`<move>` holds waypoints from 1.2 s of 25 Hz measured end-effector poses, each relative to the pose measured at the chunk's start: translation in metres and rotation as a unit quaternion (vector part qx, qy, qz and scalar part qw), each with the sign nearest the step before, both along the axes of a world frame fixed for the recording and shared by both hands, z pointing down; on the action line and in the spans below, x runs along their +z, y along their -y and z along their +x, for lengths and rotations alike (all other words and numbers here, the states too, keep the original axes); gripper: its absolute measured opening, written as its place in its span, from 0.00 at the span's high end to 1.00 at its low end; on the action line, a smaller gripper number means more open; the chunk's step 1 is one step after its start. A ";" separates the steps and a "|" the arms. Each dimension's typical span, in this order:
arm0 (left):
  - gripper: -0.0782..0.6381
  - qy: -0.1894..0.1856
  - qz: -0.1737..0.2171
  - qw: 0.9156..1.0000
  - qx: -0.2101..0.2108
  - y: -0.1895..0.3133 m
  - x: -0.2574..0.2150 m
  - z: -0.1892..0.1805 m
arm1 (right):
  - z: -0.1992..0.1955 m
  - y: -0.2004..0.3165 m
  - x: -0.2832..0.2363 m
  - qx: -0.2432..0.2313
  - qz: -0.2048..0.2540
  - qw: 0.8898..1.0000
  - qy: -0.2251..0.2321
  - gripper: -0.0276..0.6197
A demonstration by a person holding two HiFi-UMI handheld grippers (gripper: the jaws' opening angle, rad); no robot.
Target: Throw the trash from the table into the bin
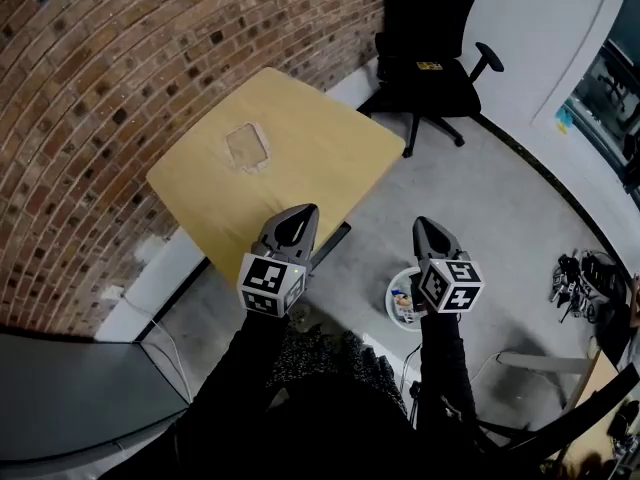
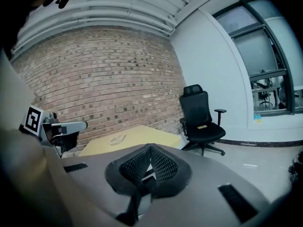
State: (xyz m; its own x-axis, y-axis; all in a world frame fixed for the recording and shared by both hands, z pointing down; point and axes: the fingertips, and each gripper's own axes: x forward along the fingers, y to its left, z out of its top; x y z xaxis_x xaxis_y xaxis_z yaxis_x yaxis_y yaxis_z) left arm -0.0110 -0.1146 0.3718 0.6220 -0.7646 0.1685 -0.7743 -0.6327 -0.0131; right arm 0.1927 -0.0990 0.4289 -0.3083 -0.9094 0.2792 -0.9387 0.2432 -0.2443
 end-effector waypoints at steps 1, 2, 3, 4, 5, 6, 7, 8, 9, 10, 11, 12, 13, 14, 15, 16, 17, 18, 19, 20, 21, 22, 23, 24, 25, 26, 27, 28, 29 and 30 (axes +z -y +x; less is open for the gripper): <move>0.88 -0.001 0.002 1.000 -0.010 0.002 -0.001 -0.011 | -0.010 0.005 -0.001 -0.008 0.000 1.000 -0.001 0.94; 0.88 -0.002 0.003 1.000 -0.018 0.004 -0.001 -0.022 | -0.019 0.010 -0.003 -0.016 0.001 1.000 -0.001 0.94; 0.88 -0.002 0.004 1.000 -0.025 0.007 -0.002 -0.032 | -0.028 0.017 -0.004 -0.021 0.003 1.000 0.000 0.94; 0.88 -0.001 0.005 1.000 -0.030 0.011 -0.003 -0.042 | -0.037 0.024 -0.007 -0.026 0.005 1.000 0.000 0.94; 0.88 0.000 0.005 0.999 -0.035 0.014 -0.003 -0.052 | -0.047 0.031 -0.009 -0.030 0.007 1.000 0.001 0.94; 0.88 0.000 0.005 0.999 -0.041 0.018 -0.004 -0.063 | -0.058 0.038 -0.012 -0.035 0.009 0.999 0.000 0.94; 0.88 0.000 0.006 0.999 -0.046 0.022 -0.006 -0.074 | -0.069 0.045 -0.015 -0.040 0.011 0.999 -0.001 0.94; 0.88 0.000 0.007 0.999 -0.050 0.026 -0.008 -0.085 | -0.082 0.051 -0.017 -0.047 0.014 0.999 -0.003 0.94; 0.88 0.000 0.008 0.998 -0.055 0.030 -0.009 -0.096 | -0.094 0.057 -0.020 -0.054 0.016 0.998 -0.004 0.94; 0.88 0.000 0.009 0.998 -0.059 0.034 -0.010 -0.105 | -0.106 0.063 -0.022 -0.061 0.018 0.998 -0.004 0.94; 0.88 0.000 0.008 0.998 -0.062 0.039 -0.010 -0.114 | -0.116 0.068 -0.024 -0.066 0.021 0.998 -0.002 0.94; 0.88 -0.001 0.006 0.998 -0.064 0.043 -0.009 -0.121 | -0.126 0.073 -0.027 -0.070 0.023 0.997 0.000 0.94; 0.88 -0.001 0.005 0.998 -0.066 0.048 -0.009 -0.128 | -0.134 0.078 -0.029 -0.073 0.026 0.997 -0.001 0.94; 0.88 -0.002 0.005 0.998 -0.067 0.053 -0.009 -0.134 | -0.142 0.084 -0.031 -0.075 0.027 0.997 -0.003 0.94; 0.88 -0.003 0.005 0.998 -0.068 0.058 -0.009 -0.140 | -0.149 0.090 -0.032 -0.076 0.029 0.997 -0.004 0.94; 0.88 -0.003 0.005 0.998 -0.069 0.063 -0.010 -0.146 | -0.156 0.096 -0.033 -0.077 0.029 0.997 -0.003 0.94; 0.88 -0.003 0.006 0.998 -0.070 0.068 -0.010 -0.153 | -0.164 0.102 -0.034 -0.078 0.029 0.996 -0.002 0.94; 0.88 -0.003 0.005 0.998 -0.070 0.072 -0.010 -0.159 | -0.171 0.108 -0.034 -0.079 0.028 0.996 -0.002 0.94; 0.88 -0.002 0.005 0.997 -0.071 0.077 -0.010 -0.165 | -0.178 0.113 -0.033 -0.080 0.027 0.996 -0.001 0.94; 0.88 -0.002 0.004 0.997 -0.072 0.081 -0.009 -0.171 | -0.186 0.118 -0.032 -0.082 0.026 0.996 -0.001 0.94; 0.88 -0.002 0.003 0.997 -0.072 0.085 -0.008 -0.177 | -0.193 0.123 -0.031 -0.083 0.024 0.996 0.000 0.94; 0.88 -0.002 0.001 0.997 -0.074 0.089 -0.007 -0.184 | -0.201 0.128 -0.030 -0.085 0.022 0.996 -0.001 0.94; 0.88 -0.002 0.000 0.997 -0.075 0.092 -0.005 -0.189 | -0.208 0.133 -0.029 -0.088 0.020 0.996 -0.002 0.94; 0.88 -0.003 -0.002 0.997 -0.077 0.095 -0.003 -0.195 | -0.216 0.137 -0.027 -0.092 0.017 0.996 -0.004 0.94; 0.88 -0.004 -0.004 0.997 -0.078 0.098 -0.001 -0.199 | -0.224 0.141 -0.025 -0.096 0.014 0.995 -0.005 0.94; 0.88 -0.005 -0.006 0.997 -0.080 0.101 0.000 -0.204 | -0.231 0.145 -0.023 -0.099 0.012 0.995 -0.006 0.94; 0.88 -0.007 -0.008 0.997 -0.081 0.104 0.003 -0.209 | -0.238 0.149 -0.021 -0.102 0.010 0.995 -0.006 0.94; 0.88 -0.008 -0.011 0.997 -0.082 0.107 0.005 -0.214 | -0.245 0.153 -0.020 -0.105 0.008 0.994 -0.007 0.94; 0.88 -0.009 -0.013 0.996 -0.083 0.110 0.007 -0.218 | -0.252 0.157 -0.018 -0.108 0.008 0.994 -0.007 0.94; 0.88 -0.009 -0.014 0.996 -0.085 0.112 0.009 -0.223 | -0.258 0.161 -0.017 -0.111 0.007 0.994 -0.008 0.94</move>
State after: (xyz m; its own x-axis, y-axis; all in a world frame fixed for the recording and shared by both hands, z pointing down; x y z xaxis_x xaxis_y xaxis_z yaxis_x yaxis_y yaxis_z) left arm -0.2344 -0.2270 0.3811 0.4875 -0.8542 0.1806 -0.8700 -0.4928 0.0174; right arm -0.0653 -0.2596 0.4116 -0.4970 -0.8236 0.2734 -0.8655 0.4477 -0.2246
